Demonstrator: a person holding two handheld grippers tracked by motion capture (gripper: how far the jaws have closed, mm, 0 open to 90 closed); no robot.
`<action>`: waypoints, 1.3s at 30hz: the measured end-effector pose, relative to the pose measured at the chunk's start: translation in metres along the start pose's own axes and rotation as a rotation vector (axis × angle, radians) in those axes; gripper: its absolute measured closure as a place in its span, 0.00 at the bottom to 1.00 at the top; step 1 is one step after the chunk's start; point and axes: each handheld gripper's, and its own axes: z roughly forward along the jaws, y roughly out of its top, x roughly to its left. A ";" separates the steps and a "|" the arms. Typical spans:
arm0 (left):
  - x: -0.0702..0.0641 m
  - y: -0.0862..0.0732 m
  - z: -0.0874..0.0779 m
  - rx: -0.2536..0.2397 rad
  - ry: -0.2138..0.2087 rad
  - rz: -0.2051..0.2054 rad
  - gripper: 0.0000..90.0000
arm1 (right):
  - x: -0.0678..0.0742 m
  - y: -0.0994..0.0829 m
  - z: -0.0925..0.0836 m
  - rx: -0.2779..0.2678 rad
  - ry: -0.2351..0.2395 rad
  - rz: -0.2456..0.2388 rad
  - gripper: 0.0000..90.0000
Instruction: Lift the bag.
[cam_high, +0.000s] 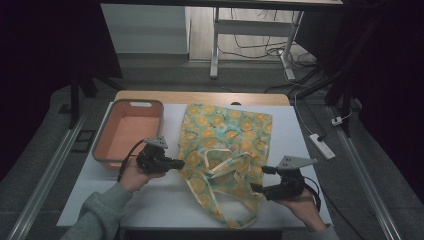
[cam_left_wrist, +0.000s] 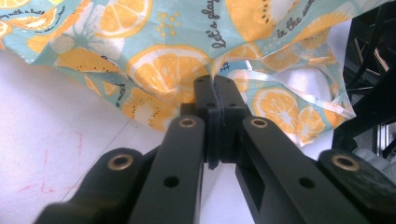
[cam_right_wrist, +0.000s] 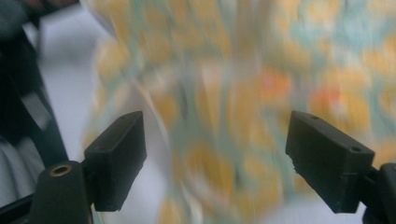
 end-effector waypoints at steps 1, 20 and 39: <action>0.000 0.000 0.000 0.000 -0.001 0.000 0.99 | 0.000 -0.008 0.003 0.021 -0.017 0.002 0.23; 0.000 -0.001 -0.003 -0.012 0.003 -0.004 0.99 | 0.003 -0.004 0.023 0.024 -0.162 -0.112 0.98; -0.034 0.030 -0.109 -0.343 0.074 0.099 0.99 | 0.016 0.091 -0.060 -0.343 -0.202 -0.176 0.99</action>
